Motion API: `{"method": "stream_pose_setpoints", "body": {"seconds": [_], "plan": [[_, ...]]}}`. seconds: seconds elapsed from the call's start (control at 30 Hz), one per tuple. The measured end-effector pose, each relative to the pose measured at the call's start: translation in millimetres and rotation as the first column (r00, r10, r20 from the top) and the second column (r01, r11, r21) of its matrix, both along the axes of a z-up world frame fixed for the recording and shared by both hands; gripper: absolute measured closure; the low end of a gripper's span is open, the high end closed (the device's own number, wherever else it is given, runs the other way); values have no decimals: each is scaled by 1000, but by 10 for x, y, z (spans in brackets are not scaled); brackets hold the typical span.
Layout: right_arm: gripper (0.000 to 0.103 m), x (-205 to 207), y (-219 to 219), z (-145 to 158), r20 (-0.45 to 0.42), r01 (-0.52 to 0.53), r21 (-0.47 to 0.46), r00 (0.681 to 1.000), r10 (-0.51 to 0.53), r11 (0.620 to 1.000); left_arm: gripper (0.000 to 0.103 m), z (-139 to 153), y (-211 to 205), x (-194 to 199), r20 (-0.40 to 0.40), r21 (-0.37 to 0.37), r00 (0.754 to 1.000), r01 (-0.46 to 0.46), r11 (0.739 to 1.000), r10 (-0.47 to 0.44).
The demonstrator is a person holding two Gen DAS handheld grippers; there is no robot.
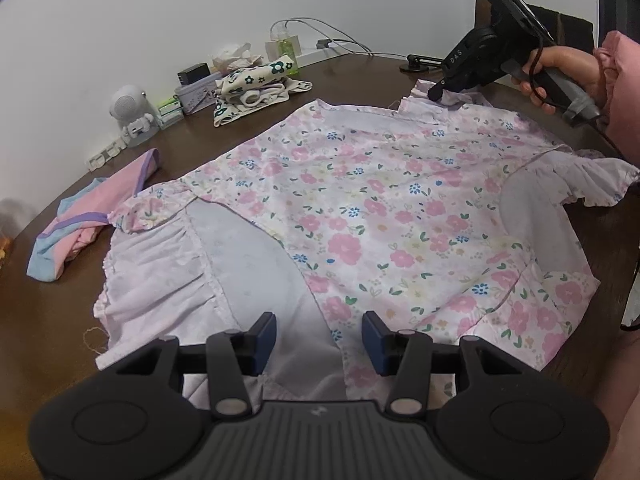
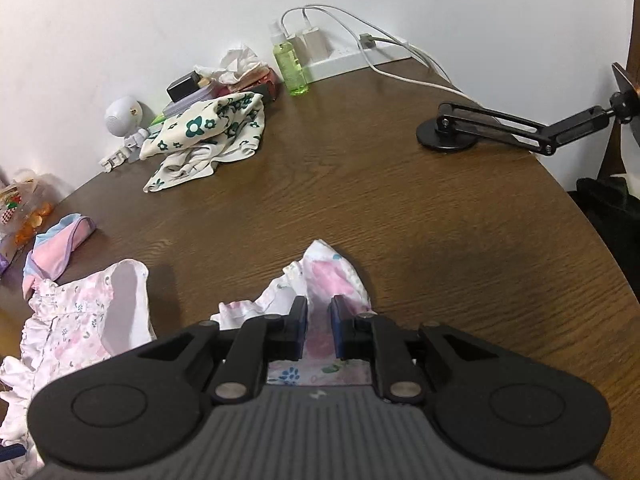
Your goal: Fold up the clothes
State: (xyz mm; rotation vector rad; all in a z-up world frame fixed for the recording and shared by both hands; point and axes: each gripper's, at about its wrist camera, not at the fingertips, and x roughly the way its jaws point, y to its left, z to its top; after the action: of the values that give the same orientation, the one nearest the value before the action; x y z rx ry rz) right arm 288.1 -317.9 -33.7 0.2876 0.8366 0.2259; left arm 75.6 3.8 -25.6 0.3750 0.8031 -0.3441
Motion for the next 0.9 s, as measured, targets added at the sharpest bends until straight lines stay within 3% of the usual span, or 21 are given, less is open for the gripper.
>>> {"method": "stream_pose_setpoints", "body": {"seconds": [0.07,0.17,0.2,0.27,0.47,0.63,0.77,0.9], "plan": [[59,-102,-64,121,22,-12,41,1000,11,999,52,0,12,-2,1,-4,1000,-5,1000,5],[46,-311,-176,325,64,-30,87,998,25,996,49,-2,27,8,0,-11,1000,-7,1000,7],[38,-446,-232,421,87,-37,86,996,29,996,47,-2,31,14,0,-13,1000,-8,1000,8],[32,-750,-345,558,104,-51,48,994,46,998,41,6,32,27,5,-16,1000,-13,1000,13],[31,-1676,-710,537,33,12,9,999,-13,1000,30,100,49,54,57,-60,998,-25,998,29],[33,-2291,-983,292,-82,140,102,988,-132,985,29,81,44,84,55,-73,998,-5,997,9],[45,-2542,-1131,52,-178,234,211,964,-198,949,30,51,39,72,55,-79,998,22,997,-18],[58,-2527,-1072,-26,-187,256,208,958,-219,944,30,24,52,69,58,-70,998,26,997,-22]]}}
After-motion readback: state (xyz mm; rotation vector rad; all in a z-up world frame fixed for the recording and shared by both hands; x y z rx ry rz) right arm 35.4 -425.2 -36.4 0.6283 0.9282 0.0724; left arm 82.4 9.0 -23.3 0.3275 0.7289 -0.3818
